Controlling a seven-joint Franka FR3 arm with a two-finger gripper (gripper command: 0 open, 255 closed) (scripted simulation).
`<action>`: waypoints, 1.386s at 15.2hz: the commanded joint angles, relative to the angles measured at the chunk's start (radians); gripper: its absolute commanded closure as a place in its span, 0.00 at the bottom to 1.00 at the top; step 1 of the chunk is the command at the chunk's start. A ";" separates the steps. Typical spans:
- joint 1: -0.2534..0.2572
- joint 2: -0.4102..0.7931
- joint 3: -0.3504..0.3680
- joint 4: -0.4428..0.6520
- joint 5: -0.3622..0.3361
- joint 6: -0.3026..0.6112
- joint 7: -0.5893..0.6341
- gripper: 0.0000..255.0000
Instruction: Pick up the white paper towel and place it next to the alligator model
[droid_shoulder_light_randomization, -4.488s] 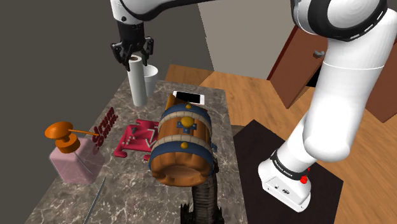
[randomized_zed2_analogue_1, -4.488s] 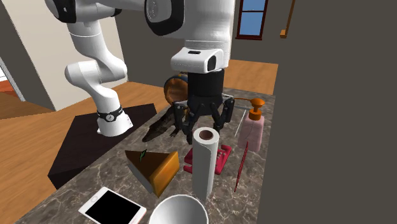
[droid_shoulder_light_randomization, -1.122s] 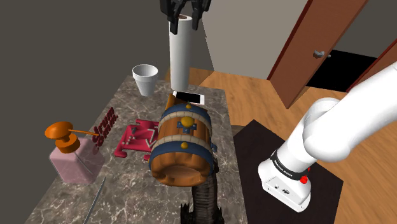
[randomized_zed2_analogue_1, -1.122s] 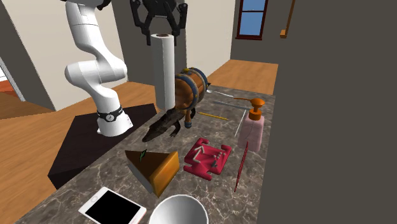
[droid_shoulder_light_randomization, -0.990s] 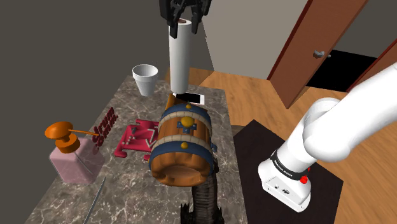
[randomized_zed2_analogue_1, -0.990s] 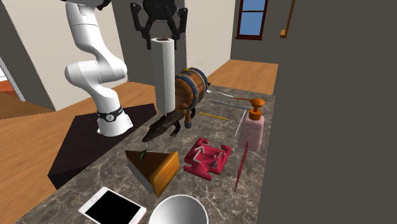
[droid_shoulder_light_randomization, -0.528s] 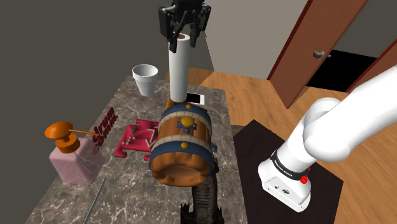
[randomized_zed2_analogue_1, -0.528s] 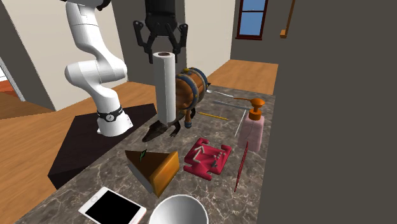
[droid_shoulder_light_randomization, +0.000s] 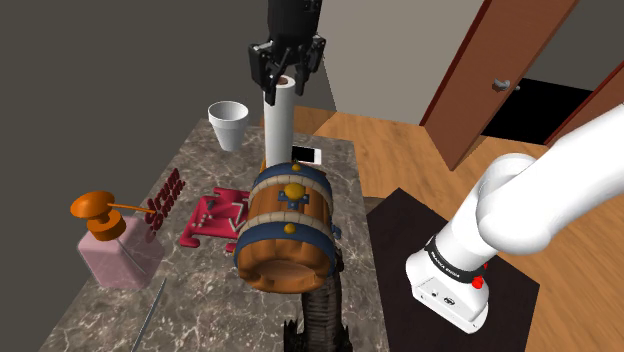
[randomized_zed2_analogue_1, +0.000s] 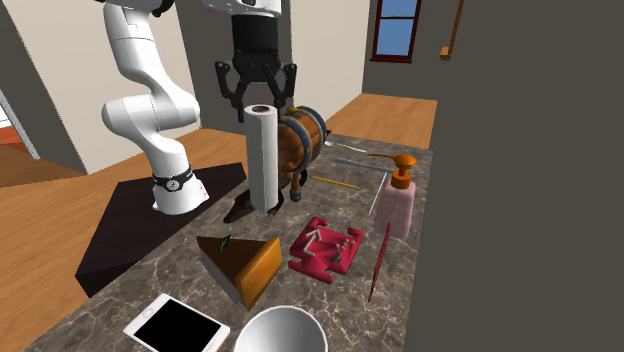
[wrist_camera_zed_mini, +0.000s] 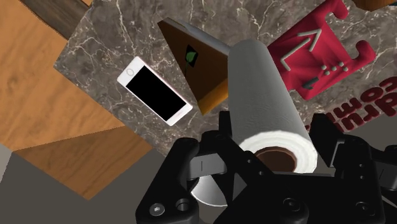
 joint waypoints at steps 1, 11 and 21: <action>0.001 -0.005 0.000 -0.033 0.002 0.029 0.001 1.00; 0.004 0.004 0.010 -0.159 0.001 0.163 0.014 1.00; 0.003 0.037 0.024 -0.266 -0.009 0.300 0.034 1.00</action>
